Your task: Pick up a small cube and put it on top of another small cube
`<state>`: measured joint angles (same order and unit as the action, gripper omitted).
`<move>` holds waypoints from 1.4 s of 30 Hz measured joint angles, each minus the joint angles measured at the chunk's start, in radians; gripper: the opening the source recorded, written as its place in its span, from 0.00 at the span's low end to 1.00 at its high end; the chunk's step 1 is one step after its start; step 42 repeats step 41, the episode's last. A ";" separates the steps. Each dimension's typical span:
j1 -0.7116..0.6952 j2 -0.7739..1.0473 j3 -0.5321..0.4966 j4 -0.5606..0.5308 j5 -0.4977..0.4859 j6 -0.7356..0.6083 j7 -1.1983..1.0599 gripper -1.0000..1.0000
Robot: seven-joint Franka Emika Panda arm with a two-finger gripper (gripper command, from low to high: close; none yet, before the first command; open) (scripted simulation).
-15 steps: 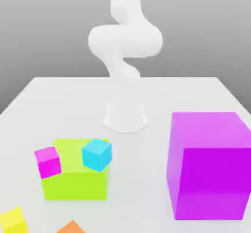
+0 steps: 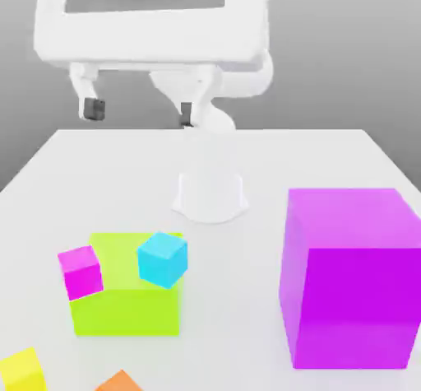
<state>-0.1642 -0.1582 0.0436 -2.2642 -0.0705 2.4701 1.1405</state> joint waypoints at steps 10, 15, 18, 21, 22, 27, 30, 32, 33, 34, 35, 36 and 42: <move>-0.041 0.360 -0.029 0.019 0.017 0.098 0.153 0.50; -0.057 0.539 -0.038 0.032 0.060 0.156 0.197 0.50; -0.059 0.648 -0.039 0.052 0.065 0.234 0.202 0.50; -0.059 0.681 -0.039 0.058 0.065 0.259 0.203 0.00; -0.059 0.681 -0.039 0.058 0.065 0.260 0.203 0.00; -0.059 0.664 -0.038 0.055 0.065 0.247 0.203 0.00; -0.062 0.567 -0.039 0.035 0.068 0.169 0.203 0.00; -0.105 0.519 -0.081 0.037 0.088 0.118 0.224 0.00; -0.130 0.500 -0.104 0.039 0.101 0.096 0.235 0.00; -0.156 0.486 -0.127 0.043 0.115 0.078 0.246 0.00; -0.180 0.493 -0.146 0.050 0.130 0.078 0.254 0.00; -0.194 0.515 -0.152 0.054 0.141 0.095 0.255 0.00; -0.208 0.576 -0.151 0.060 0.160 0.149 0.249 1.00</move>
